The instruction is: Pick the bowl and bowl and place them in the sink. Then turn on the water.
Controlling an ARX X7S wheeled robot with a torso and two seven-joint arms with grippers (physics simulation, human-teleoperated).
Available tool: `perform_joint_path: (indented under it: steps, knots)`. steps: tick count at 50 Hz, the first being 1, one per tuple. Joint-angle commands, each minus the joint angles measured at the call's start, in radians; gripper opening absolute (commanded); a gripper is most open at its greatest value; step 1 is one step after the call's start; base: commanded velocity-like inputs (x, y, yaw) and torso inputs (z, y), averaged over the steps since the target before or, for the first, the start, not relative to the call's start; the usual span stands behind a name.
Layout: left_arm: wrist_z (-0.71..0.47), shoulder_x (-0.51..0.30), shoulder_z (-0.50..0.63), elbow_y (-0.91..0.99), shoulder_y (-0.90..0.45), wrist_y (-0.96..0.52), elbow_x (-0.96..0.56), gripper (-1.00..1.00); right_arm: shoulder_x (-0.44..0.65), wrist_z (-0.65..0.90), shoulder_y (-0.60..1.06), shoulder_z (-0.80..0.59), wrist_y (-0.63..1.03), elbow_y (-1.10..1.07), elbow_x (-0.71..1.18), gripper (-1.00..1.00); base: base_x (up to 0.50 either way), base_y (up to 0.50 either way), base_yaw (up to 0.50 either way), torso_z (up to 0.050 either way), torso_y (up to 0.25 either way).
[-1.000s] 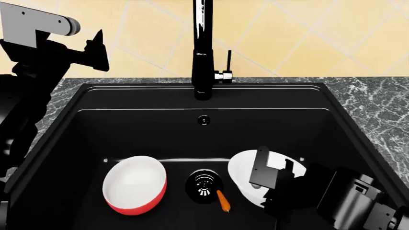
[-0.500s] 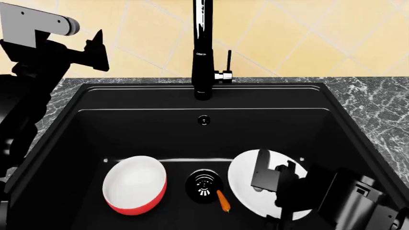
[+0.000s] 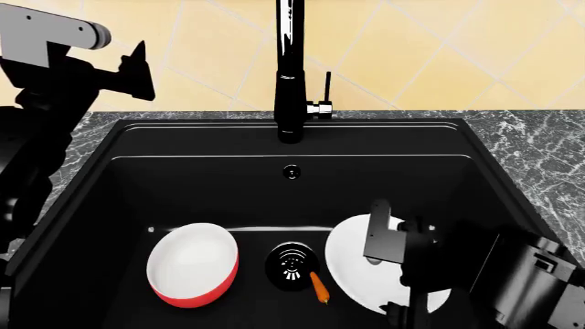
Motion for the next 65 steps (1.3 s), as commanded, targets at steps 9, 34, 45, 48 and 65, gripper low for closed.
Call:
perform_joint_path:
  steps: [9, 34, 45, 48, 65]
  knots:
    - [0.002, -0.003, -0.003, -0.001, 0.001, 0.004, -0.003, 1.0, 0.04, -0.116, 0.1, 0.027, 0.014, -0.076, 0.055, 1.0, 0.0, 0.0, 0.0, 0.0, 0.0]
    - [-0.026, -0.006, -0.033, 0.065, 0.031, -0.037, -0.053, 1.0, 0.046, 0.014, 0.206, 0.226, 0.05, -0.098, 0.094, 1.0, 0.0, 0.0, 0.0, 0.0, 0.0]
    - [-0.072, 0.014, -0.052, 0.07, 0.024, -0.069, -0.072, 1.0, -0.049, 0.233, 0.182, 0.416, 0.012, 0.017, 0.113, 1.0, 0.0, 0.0, 0.0, 0.0, 0.0]
    - [-0.081, 0.024, -0.052, 0.065, 0.014, -0.066, -0.069, 1.0, -0.092, 0.293, 0.178, 0.462, -0.012, 0.07, 0.107, 1.0, 0.0, 0.0, 0.0, 0.0, 0.0]
    - [-0.137, 0.085, -0.024, -0.044, -0.082, -0.016, 0.013, 1.0, -0.309, 0.478, 0.219, 0.572, -0.244, 0.397, 0.003, 1.0, 0.0, 0.0, 0.0, 0.0, 0.0]
